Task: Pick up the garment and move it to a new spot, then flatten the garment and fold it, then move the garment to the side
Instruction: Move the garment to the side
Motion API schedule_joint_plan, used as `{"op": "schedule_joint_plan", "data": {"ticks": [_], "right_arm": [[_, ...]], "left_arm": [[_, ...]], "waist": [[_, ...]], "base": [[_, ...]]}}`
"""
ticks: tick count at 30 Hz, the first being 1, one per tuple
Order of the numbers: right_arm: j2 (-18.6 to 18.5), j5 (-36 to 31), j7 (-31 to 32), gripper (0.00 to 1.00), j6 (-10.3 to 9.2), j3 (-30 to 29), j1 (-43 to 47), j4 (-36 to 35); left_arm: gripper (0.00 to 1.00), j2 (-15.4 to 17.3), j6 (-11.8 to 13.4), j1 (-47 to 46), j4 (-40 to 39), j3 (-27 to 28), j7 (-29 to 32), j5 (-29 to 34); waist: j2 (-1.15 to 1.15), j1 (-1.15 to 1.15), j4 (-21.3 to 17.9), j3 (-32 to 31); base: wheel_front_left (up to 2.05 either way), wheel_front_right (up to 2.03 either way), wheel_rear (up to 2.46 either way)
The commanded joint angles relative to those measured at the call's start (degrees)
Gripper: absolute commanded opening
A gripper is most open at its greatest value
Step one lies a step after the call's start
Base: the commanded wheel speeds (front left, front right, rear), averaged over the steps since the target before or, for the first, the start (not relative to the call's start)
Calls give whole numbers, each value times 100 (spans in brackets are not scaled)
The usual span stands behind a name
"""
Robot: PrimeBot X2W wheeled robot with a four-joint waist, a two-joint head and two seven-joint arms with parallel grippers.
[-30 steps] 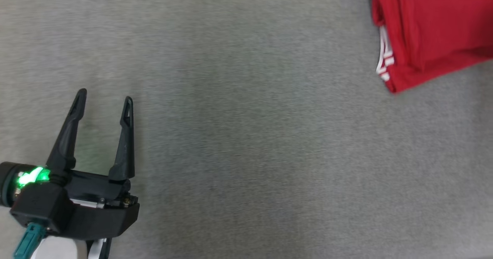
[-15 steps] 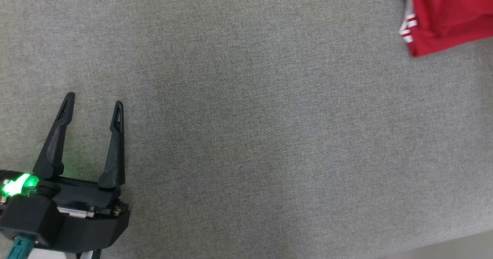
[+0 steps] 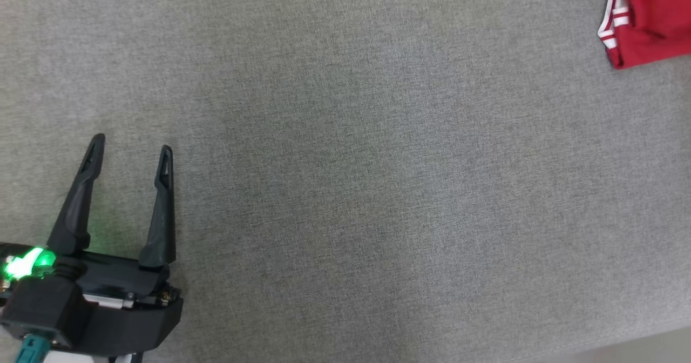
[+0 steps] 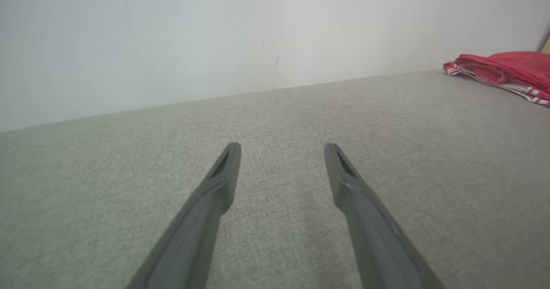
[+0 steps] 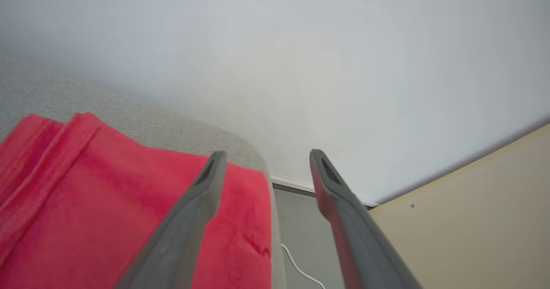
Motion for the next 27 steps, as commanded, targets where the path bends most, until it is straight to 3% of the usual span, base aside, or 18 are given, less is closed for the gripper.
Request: {"op": "schedule_joint_plan", "data": {"ticks": [1,6,13,27], "right_arm": [[68,-67,-81,100,-17,-58,-29,57],[321,-175,-494,100,-17,-271,105,148],[872,-39,-806,100,-17,-469,746,-379],[2088,-279,-834,100,-17,-1571,3545,-2058]], "left_arm": [[100,-4,30,-21,22,3,-2,-6],[100,-72,85,88,187,46,-3,-92],[100,-198,144,412,423,179,-3,-225],[100,-372,109,806,972,158,-3,-332]], "waist": [[0,0,32,-72],[0,0,145,-434],[0,0,391,-1223],[0,0,1068,-2562]], "base": [[0,0,0],[0,0,0],[0,0,0],[0,0,0]]}}
